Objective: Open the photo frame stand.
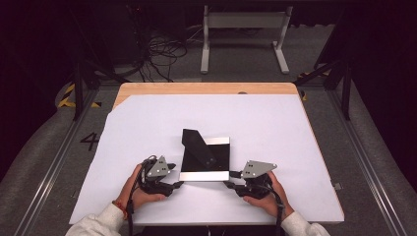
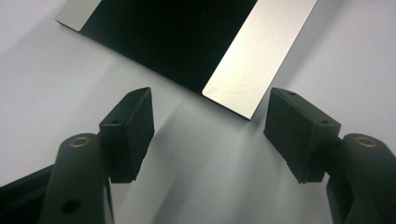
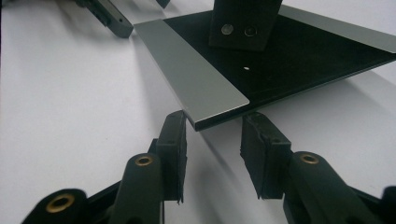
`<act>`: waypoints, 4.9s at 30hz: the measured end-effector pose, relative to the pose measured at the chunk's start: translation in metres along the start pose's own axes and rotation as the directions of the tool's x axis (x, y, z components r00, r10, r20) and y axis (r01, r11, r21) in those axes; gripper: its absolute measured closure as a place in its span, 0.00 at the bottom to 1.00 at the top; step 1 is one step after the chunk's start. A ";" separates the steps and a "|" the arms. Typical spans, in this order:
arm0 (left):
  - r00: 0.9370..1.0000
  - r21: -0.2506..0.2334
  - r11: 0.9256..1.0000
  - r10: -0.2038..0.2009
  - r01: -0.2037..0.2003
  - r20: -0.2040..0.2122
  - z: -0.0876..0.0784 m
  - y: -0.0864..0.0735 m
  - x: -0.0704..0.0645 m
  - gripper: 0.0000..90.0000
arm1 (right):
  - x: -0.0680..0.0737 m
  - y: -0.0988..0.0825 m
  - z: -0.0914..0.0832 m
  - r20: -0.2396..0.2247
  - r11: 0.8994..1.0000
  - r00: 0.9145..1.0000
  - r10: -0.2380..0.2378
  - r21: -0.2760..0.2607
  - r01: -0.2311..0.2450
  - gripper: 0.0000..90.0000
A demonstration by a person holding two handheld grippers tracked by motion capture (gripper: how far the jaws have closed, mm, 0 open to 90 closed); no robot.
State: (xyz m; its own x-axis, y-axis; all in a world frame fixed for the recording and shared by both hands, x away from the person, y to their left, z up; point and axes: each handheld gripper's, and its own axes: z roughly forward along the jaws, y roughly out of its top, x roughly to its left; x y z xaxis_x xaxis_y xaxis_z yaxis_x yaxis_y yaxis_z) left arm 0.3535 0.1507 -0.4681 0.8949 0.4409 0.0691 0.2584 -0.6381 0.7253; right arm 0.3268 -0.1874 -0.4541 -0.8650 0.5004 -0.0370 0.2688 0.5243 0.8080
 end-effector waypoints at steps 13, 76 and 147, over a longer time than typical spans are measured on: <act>0.999 0.014 0.999 -0.031 0.031 0.031 0.000 -0.001 -0.001 0.29 | -0.003 -0.001 0.004 -0.048 0.998 0.997 0.058 0.002 -0.058 0.67; 0.966 0.000 0.985 0.169 -0.172 -0.193 0.015 0.023 -0.030 0.50 | 0.014 0.024 0.016 -0.121 0.985 0.990 0.068 -0.147 -0.085 0.80; 0.985 -0.138 0.982 0.108 -0.126 -0.132 -0.007 0.018 0.027 0.69 | -0.006 0.022 0.006 0.214 0.970 0.956 -0.201 -0.090 0.224 0.74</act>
State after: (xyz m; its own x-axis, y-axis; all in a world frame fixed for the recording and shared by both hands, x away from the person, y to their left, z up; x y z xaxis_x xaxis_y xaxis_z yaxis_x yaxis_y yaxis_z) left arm 0.3802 0.1552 -0.4484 0.8618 0.4485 0.2368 0.0907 -0.5957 0.7981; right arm 0.3402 -0.1753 -0.4396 -0.7901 0.5207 -0.3234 0.0291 0.5589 0.8287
